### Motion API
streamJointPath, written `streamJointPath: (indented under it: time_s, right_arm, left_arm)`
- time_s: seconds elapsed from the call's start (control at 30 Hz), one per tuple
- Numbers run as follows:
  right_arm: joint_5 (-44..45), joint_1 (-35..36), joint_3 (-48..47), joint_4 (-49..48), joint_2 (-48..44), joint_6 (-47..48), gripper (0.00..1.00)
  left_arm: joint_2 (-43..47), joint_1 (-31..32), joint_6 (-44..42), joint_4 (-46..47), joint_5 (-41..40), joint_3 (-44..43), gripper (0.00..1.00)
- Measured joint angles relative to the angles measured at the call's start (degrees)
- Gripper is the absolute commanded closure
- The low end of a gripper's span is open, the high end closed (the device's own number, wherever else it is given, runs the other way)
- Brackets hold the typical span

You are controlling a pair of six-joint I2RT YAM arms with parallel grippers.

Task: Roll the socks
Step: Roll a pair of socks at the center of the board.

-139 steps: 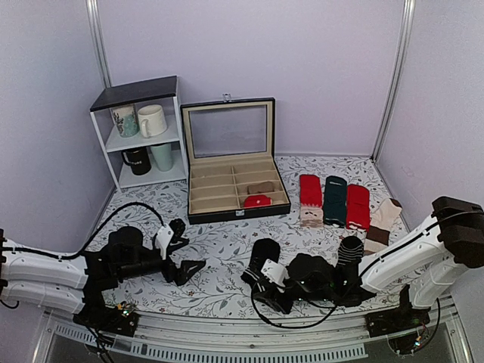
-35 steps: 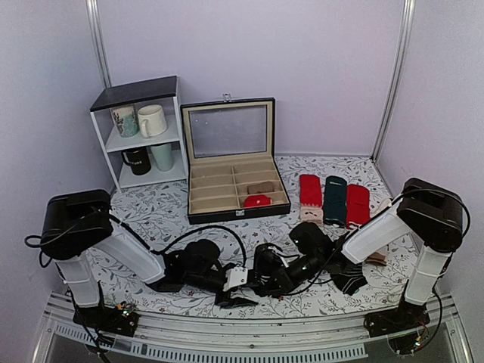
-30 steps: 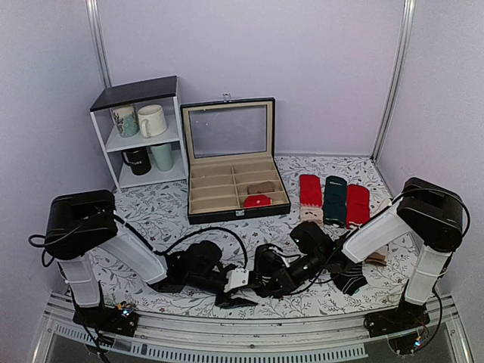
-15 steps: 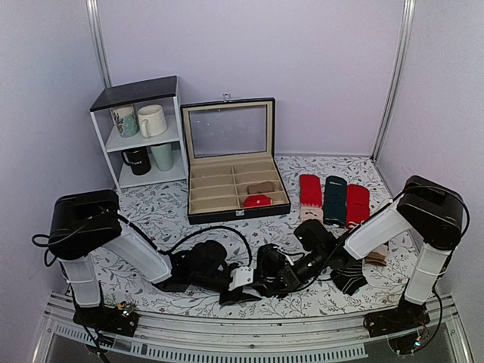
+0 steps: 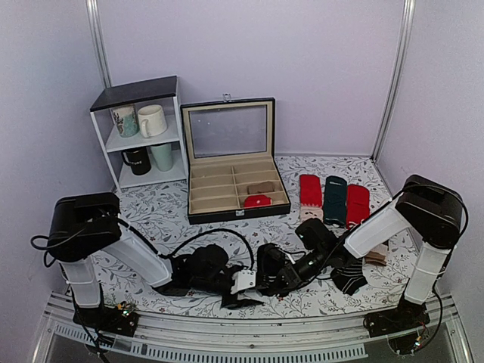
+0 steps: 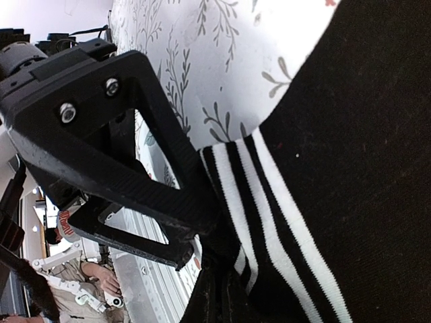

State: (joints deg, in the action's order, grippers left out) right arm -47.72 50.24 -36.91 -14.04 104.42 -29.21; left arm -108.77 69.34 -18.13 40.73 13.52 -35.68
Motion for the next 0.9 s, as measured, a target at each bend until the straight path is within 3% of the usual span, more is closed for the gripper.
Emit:
streamJointPath:
  time_s: [0.3, 0.63, 0.9]
  right_arm:
    - [-0.61, -0.15, 0.11, -0.07, 0.0, -1.4, 1.0]
    - [-0.63, -0.17, 0.22, -0.04, 0.0, -1.68, 1.0]
    - [-0.66, -0.2, 0.22, -0.09, 0.0, -1.68, 1.0]
  left_arm:
    - [0.0, 0.68, -0.9, 0.33, -1.44, 0.0, 0.39]
    - [4.0, 2.8, -2.84, 5.86, -5.49, 6.73, 0.26]
    - [4.28, 3.26, -5.53, 7.39, -6.49, 5.75, 0.32]
